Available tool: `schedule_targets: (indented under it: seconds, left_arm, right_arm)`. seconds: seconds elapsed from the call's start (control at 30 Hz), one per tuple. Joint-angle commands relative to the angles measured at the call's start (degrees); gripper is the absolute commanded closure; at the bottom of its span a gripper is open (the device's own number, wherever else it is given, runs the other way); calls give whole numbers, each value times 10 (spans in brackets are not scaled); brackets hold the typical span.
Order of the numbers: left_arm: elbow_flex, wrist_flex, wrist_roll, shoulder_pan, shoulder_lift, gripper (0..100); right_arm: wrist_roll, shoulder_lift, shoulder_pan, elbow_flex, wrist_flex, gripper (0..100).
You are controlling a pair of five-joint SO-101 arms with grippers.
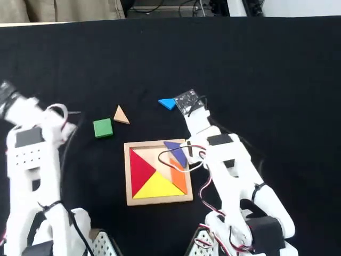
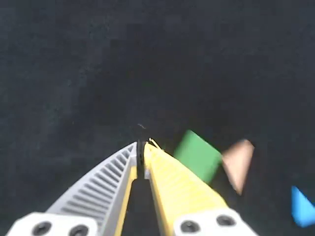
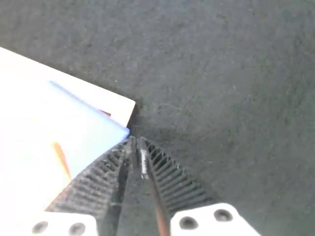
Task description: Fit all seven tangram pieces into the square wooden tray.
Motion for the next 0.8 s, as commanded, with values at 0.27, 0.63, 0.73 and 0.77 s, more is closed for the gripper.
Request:
schedule_targets:
  seconds: [0.27, 0.63, 0.73, 0.77]
  left_arm:
    - [205, -287, -193, -20, -18, 960]
    - [215, -289, -197, 7, -18, 957]
    - [215, -288, -197, 7, -16, 957]
    - [215, -288, -197, 7, -16, 956]
  right_arm:
    - [-4, 4, -15, -58, -2, 988]
    - [-2, 4, -70, -57, 1, 988]
    - [-2, 0, -70, -57, 3, 988]
    - [-2, -1, -69, -58, 4, 988]
